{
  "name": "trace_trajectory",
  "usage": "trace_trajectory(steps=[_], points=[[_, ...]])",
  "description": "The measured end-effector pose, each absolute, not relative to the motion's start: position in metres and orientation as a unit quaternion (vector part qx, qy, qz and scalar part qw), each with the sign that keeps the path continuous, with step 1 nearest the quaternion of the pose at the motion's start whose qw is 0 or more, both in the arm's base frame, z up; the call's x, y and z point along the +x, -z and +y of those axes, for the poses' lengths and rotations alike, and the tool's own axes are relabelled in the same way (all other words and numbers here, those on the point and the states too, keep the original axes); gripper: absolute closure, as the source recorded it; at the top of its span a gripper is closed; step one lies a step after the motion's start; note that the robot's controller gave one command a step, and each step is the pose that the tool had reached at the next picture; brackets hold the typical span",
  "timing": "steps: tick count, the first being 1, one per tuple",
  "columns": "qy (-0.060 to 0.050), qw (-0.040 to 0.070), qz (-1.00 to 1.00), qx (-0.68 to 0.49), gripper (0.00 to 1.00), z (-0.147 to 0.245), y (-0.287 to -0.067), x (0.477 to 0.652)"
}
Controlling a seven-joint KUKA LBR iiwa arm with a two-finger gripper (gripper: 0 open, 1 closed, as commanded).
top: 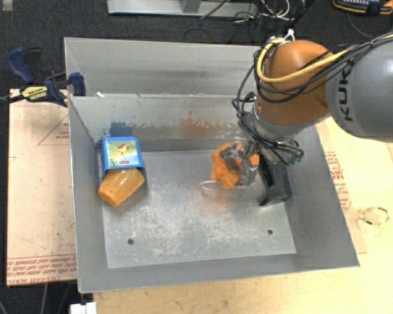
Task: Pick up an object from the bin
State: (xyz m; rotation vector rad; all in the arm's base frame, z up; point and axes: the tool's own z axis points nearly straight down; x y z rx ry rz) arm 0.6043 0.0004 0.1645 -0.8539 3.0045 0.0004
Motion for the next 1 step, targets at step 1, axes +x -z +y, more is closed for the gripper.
trace_trajectory(steps=[1], points=[[-0.001, 0.007, 0.961, -0.277, 1.00, -0.0027, -0.2225, 0.6014]])
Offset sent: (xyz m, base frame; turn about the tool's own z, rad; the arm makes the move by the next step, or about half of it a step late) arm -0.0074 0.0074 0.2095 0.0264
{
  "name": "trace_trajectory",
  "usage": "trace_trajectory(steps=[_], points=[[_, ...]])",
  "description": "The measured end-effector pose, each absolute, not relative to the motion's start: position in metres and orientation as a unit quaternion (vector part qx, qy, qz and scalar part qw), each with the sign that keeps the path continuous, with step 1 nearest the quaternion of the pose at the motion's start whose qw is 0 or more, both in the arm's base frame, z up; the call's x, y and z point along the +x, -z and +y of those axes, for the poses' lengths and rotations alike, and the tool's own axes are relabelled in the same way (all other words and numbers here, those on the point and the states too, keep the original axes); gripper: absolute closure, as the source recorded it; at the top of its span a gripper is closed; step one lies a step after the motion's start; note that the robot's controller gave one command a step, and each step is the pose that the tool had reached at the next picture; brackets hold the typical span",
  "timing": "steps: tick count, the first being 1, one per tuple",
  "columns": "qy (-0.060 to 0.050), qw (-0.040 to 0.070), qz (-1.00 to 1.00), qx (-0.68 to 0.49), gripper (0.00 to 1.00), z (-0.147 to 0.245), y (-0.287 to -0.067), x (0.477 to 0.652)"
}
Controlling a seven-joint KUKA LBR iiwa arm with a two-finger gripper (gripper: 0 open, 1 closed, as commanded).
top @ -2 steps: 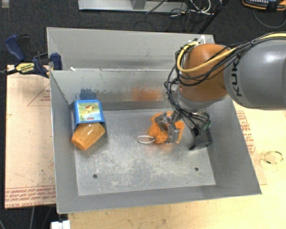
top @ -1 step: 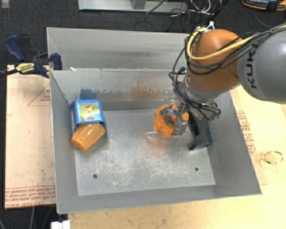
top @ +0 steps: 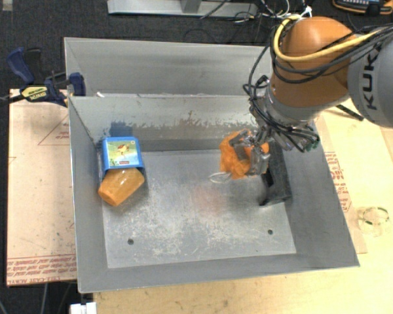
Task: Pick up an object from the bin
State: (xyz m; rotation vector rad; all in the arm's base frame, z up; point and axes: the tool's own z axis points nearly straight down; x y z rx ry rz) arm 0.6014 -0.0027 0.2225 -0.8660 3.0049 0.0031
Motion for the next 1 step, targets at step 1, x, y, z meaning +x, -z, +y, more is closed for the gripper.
trace_trajectory(steps=[1], points=[[0.000, 0.012, 0.965, -0.260, 1.00, 0.0082, -0.3748, 0.5979]])
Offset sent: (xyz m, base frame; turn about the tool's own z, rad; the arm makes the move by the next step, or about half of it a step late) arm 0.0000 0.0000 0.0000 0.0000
